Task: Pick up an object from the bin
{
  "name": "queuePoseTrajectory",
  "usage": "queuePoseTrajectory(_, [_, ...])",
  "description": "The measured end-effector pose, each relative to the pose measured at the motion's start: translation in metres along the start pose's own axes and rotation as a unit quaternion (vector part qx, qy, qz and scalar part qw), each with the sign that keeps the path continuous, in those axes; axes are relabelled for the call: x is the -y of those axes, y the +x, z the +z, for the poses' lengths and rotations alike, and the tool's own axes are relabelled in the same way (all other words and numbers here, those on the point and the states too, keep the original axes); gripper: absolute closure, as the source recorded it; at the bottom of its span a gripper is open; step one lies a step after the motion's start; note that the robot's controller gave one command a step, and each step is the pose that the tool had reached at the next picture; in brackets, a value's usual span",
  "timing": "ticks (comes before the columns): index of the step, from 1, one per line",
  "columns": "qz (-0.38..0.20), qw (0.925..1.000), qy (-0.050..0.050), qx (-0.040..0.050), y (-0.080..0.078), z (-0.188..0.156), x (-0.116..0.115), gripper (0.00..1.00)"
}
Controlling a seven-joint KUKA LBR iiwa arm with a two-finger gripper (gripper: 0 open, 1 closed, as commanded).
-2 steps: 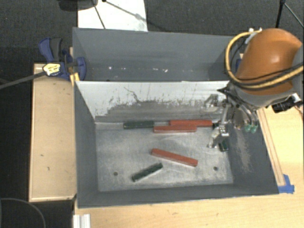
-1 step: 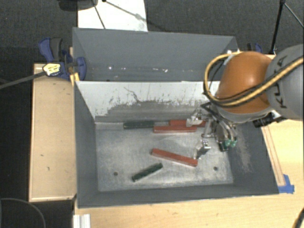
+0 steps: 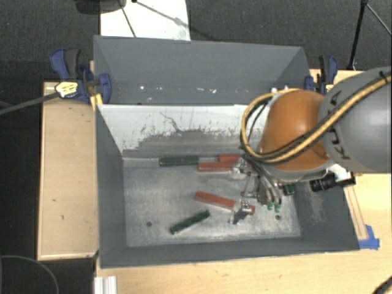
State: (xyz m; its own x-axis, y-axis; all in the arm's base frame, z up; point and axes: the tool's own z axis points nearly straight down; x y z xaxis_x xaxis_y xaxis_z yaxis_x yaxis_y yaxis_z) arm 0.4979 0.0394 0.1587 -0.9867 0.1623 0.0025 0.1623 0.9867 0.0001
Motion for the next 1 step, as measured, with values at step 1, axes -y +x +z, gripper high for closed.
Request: queuePoseTrajectory(1, [-0.072, 0.9974, 0.000, 0.0016, -0.0243, 0.0545, 0.0063, 0.00])
